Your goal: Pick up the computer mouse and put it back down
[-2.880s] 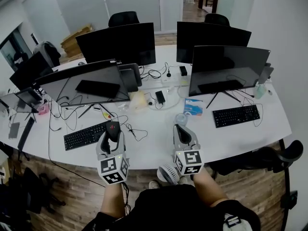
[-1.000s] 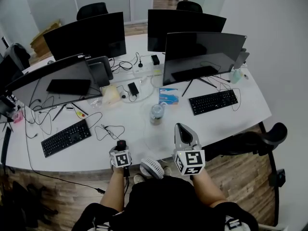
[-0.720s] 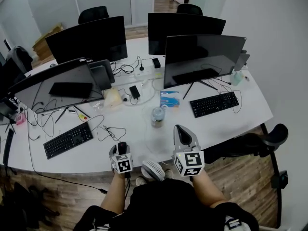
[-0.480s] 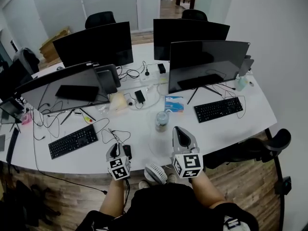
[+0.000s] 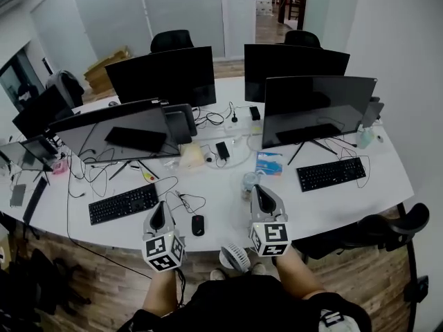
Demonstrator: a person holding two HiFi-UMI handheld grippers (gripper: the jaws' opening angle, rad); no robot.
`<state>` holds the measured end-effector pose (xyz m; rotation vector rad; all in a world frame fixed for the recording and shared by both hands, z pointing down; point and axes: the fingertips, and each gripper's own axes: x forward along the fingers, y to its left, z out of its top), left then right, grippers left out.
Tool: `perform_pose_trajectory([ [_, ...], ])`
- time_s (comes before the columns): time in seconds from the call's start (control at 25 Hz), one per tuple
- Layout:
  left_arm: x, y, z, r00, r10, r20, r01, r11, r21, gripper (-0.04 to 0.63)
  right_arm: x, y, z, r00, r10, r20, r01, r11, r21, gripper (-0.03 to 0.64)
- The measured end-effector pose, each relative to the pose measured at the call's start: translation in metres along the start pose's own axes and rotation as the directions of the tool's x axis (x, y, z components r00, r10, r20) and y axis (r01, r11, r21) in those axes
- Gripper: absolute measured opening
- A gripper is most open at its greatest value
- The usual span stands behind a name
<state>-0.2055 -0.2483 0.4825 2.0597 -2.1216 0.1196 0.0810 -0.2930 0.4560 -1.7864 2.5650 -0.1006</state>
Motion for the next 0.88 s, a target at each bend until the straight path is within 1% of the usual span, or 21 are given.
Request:
perform_pose_trajectory([
  [0.16,-0.008,-0.001,0.012,1.0,-0.009,0.003,0.009,0.999,0.043,0.054,0.005,0.01,0.001,1.0,0.021,0.002,-0.021,1.0,0.007,-0.003],
  [0.28,-0.008,-0.001,0.013,0.999,-0.032,-0.003,0.032,0.999,0.03,0.054,0.01,0.014,0.002,1.0,0.024,0.005,-0.024,1.0,0.015,-0.003],
  [0.52,-0.005,0.004,0.014,0.996,-0.09,-0.004,0.09,0.996,0.009,0.054,0.015,0.024,0.004,1.0,-0.004,0.007,0.004,1.0,0.002,-0.003],
  [0.68,-0.003,0.016,0.013,0.993,-0.122,-0.001,0.122,0.993,-0.006,0.054,0.016,0.036,0.007,0.999,-0.031,0.016,0.032,0.999,-0.011,-0.003],
  [0.88,0.0,0.038,0.018,0.988,-0.151,0.012,0.151,0.988,0.0,0.054,0.021,0.058,0.014,0.998,-0.048,0.04,0.049,0.998,-0.025,-0.003],
])
